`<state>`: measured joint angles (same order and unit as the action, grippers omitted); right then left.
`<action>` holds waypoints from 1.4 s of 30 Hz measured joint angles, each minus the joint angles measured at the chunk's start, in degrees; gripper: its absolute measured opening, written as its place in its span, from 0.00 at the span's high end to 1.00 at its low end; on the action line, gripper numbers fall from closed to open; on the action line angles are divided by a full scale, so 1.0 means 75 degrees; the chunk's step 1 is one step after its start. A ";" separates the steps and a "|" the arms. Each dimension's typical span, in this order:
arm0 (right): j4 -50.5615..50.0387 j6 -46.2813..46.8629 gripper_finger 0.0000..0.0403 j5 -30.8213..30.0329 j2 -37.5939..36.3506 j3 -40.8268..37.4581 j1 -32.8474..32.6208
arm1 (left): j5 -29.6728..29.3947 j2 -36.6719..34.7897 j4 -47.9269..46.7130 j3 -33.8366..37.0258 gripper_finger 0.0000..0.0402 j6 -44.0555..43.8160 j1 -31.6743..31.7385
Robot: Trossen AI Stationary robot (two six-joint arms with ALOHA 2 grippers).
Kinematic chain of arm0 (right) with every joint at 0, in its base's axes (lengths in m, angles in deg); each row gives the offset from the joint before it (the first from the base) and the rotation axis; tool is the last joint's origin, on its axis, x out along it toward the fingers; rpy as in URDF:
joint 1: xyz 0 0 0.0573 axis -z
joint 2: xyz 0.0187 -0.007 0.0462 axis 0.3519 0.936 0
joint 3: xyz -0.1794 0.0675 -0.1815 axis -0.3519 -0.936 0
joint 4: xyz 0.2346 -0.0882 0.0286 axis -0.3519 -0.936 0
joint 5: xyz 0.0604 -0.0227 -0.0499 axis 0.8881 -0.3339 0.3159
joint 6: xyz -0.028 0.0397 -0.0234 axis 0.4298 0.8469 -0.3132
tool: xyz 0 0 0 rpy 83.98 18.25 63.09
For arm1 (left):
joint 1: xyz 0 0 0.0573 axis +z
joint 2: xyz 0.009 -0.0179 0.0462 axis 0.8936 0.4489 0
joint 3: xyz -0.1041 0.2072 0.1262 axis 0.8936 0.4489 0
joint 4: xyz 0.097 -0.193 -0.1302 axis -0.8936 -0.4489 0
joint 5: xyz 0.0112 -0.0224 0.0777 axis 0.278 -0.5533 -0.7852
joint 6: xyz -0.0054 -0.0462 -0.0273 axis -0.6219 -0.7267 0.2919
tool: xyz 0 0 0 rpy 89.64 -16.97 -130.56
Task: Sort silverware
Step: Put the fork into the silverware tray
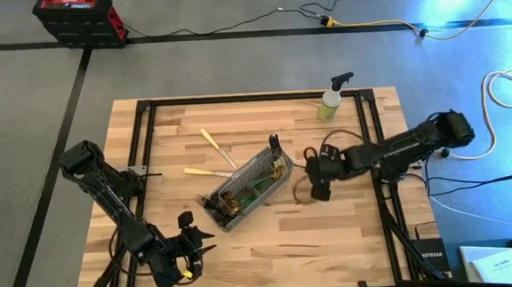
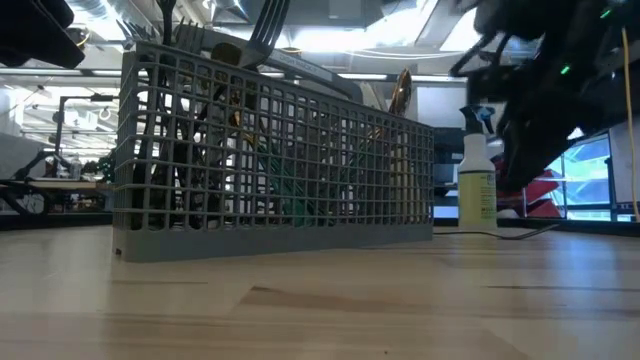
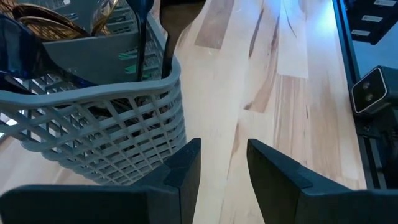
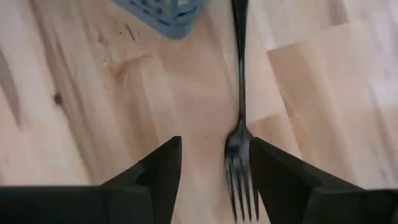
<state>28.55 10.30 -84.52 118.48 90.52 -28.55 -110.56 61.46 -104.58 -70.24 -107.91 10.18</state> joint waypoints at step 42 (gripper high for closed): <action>-0.3612 -0.0721 1.00 0.0240 0.0658 0.1492 0.1744 | 0.0064 0.0000 -0.0036 0.0000 0.71 -0.0058 -0.0012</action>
<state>1.45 4.90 -82.72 123.41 101.72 -15.47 -110.09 61.46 -104.85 -70.24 -108.34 10.09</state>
